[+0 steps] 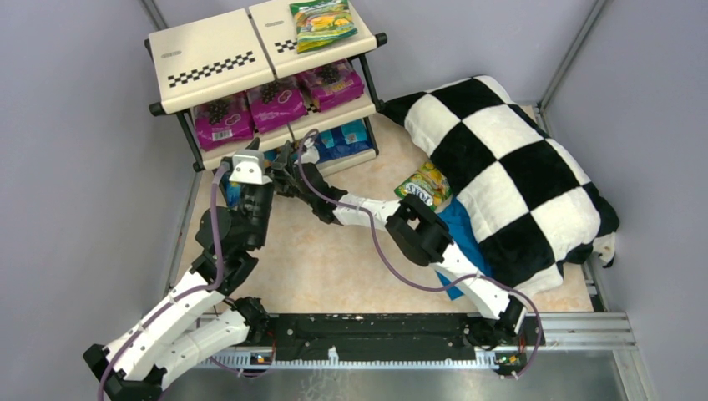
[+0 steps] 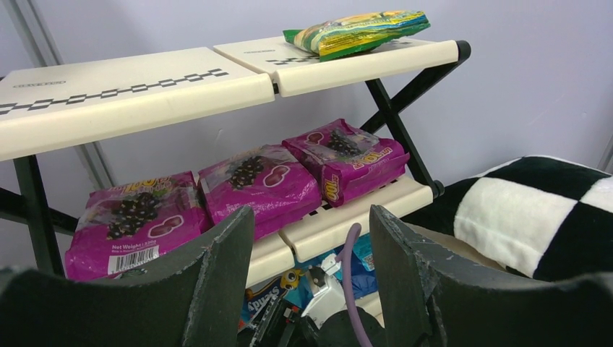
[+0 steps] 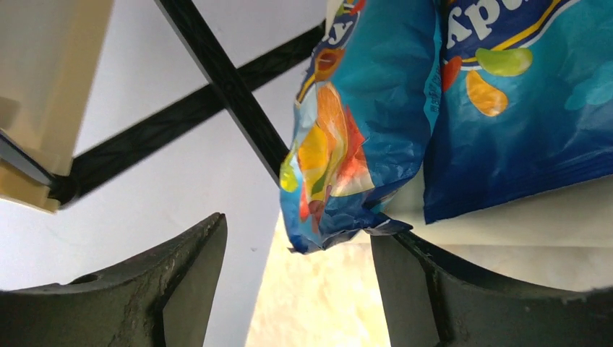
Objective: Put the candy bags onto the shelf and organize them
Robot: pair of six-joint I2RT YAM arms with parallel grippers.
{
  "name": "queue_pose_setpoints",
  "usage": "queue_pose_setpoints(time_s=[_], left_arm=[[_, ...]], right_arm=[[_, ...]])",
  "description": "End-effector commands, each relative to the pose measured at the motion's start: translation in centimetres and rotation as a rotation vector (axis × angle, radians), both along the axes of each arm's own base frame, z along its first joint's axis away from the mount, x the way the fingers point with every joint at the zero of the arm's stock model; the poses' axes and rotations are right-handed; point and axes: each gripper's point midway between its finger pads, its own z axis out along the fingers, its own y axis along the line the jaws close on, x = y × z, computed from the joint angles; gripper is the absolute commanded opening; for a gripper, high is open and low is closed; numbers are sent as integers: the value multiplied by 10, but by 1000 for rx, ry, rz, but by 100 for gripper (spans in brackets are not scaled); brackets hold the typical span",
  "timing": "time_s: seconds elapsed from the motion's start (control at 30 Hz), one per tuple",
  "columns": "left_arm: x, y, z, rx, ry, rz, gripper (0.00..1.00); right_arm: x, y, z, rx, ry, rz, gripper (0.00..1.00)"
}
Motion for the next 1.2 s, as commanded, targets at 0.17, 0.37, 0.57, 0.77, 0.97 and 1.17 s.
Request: queue_pose_setpoints(time_s=[0.17, 0.37, 0.57, 0.77, 0.97, 1.17], left_arm=[[-7, 8, 17, -41, -62, 11, 66], [-8, 8, 17, -43, -64, 7, 67], [-7, 8, 16, -44, -62, 10, 66], [-7, 9, 16, -42, -63, 16, 66], [-6, 8, 14, -36, -60, 18, 66], [-5, 7, 13, -31, -57, 18, 66]], right_arm=[[15, 19, 34, 209, -18, -52, 49], [27, 22, 40, 243, -102, -109, 22], [47, 15, 58, 270, -195, -239, 6], [46, 17, 61, 267, -236, -313, 0], [30, 26, 43, 223, -220, -308, 0], [16, 25, 30, 202, -189, -279, 0]])
